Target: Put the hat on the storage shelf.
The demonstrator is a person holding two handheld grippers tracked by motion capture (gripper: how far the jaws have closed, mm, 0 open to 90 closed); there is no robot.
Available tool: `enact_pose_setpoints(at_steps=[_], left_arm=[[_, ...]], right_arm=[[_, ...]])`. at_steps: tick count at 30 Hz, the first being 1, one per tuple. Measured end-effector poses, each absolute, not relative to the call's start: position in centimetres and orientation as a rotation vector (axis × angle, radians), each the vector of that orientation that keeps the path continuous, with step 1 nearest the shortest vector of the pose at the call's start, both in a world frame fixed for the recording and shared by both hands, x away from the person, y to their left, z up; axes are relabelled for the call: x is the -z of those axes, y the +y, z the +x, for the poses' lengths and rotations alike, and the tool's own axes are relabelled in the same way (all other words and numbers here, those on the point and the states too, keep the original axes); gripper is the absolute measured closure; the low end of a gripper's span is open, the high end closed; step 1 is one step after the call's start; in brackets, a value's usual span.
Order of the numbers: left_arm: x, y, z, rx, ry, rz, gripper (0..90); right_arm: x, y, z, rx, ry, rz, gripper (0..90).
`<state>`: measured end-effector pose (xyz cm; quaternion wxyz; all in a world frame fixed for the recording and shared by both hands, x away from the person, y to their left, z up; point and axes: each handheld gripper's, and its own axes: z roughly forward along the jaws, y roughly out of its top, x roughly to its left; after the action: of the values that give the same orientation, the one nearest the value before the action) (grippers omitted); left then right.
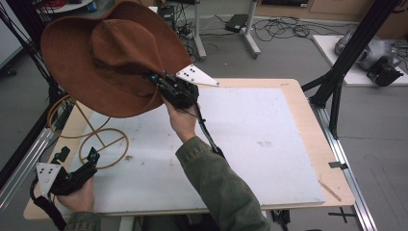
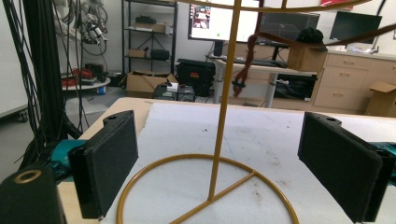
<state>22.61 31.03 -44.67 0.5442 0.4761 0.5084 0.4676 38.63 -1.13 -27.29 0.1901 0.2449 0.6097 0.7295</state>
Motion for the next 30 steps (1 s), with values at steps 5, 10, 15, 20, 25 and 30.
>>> enact_pose_setpoints(at_steps=[5,10,15,20,25,30], left_arm=[[44.7,31.1,22.5,-1.106,1.21,1.12,12.3],[44.7,31.3,22.4,-1.102,1.215,1.111,12.3],[44.8,31.4,22.3,-1.096,1.217,1.103,12.3],[44.8,31.3,22.4,-1.101,1.211,1.109,12.3],[44.7,31.2,22.4,-1.102,1.205,1.119,12.3],[44.8,31.3,22.4,-1.105,1.211,1.119,12.3]], right_arm=[[27.0,0.9,38.1,-2.095,1.753,0.65,88.6],[27.2,3.0,37.4,-2.134,1.789,0.618,88.6],[27.2,5.1,36.8,-2.171,1.87,0.578,88.5],[27.6,6.9,36.3,-2.151,1.981,0.513,88.5],[28.2,8.1,36.1,-2.14,2.029,0.497,88.4],[28.6,8.7,35.8,-2.131,2.046,0.48,88.3]])
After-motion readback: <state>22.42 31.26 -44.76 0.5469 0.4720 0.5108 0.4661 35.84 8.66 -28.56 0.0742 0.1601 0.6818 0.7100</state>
